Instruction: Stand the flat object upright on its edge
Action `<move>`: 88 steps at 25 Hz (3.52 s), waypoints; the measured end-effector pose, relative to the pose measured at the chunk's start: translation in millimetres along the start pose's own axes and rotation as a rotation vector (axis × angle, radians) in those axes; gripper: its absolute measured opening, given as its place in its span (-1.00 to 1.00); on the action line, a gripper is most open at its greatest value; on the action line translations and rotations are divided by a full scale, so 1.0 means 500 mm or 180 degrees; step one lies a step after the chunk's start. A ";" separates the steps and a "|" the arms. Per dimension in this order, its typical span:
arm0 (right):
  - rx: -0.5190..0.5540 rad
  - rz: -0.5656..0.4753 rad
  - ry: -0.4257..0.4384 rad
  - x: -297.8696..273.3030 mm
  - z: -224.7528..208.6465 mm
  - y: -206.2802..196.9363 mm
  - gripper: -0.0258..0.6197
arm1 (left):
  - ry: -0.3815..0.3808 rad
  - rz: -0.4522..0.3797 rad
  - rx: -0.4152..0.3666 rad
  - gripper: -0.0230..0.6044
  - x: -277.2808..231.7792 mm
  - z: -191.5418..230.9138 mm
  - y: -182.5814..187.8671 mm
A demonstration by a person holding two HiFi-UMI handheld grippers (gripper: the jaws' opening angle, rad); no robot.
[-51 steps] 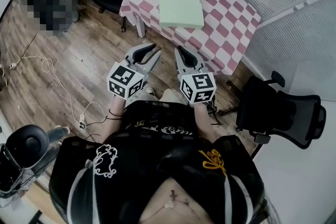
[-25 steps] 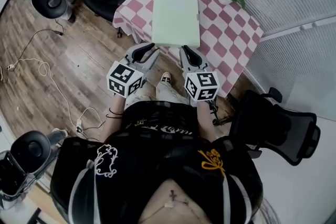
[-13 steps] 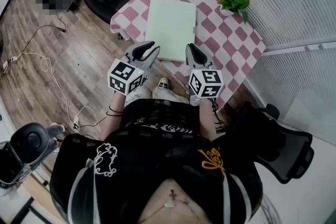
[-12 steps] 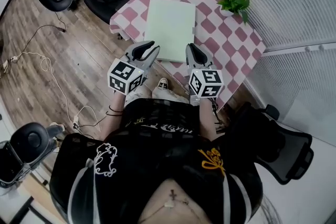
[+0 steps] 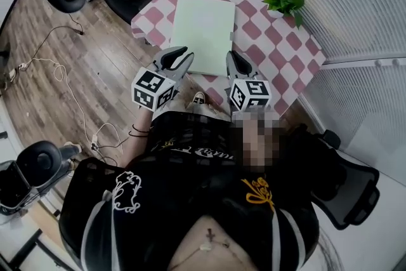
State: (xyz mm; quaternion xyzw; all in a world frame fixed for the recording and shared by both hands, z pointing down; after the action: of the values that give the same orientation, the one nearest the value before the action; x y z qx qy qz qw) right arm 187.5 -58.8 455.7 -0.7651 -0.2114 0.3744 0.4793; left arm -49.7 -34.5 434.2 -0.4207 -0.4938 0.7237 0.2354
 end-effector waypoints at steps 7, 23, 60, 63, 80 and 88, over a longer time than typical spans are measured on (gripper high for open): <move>-0.0083 0.0072 0.0039 -0.012 -0.013 -0.011 -0.81 | 0.0125 0.0126 0.0074 -0.61 -0.004 0.016 -0.010; -0.0273 0.0157 -0.0060 -0.060 -0.059 -0.022 -0.81 | 0.0121 0.0441 0.0164 -0.42 -0.067 0.123 -0.008; -0.1784 0.0720 -0.0113 -0.252 -0.216 -0.128 -0.16 | -0.0640 0.1400 0.1732 0.22 -0.301 0.381 -0.175; -0.1605 0.0832 -0.0094 -0.259 -0.211 -0.117 -0.17 | -0.0693 0.1411 0.1681 0.22 -0.301 0.386 -0.173; -0.0311 0.0283 -0.0550 -0.221 -0.154 0.037 -0.24 | -0.0604 0.0727 0.0125 0.21 -0.296 0.354 0.015; 0.0046 -0.0012 -0.0935 -0.204 -0.130 0.092 -0.25 | -0.0459 0.0396 -0.0625 0.21 -0.300 0.328 0.115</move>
State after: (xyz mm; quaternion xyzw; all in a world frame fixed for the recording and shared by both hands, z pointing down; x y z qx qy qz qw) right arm 171.8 -186.4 469.5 -0.6982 -0.2780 0.4829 0.4494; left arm -103.0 -255.7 464.1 -0.4184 -0.5509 0.7134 0.1116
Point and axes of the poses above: the fingertips, and each gripper's own axes: x backward along the fingers, z to its left, y out of its top, the point moved 10 cm from there along x, backward along the fingers, and after that the axes turned 6 degrees about y, right-handed, at the moved point
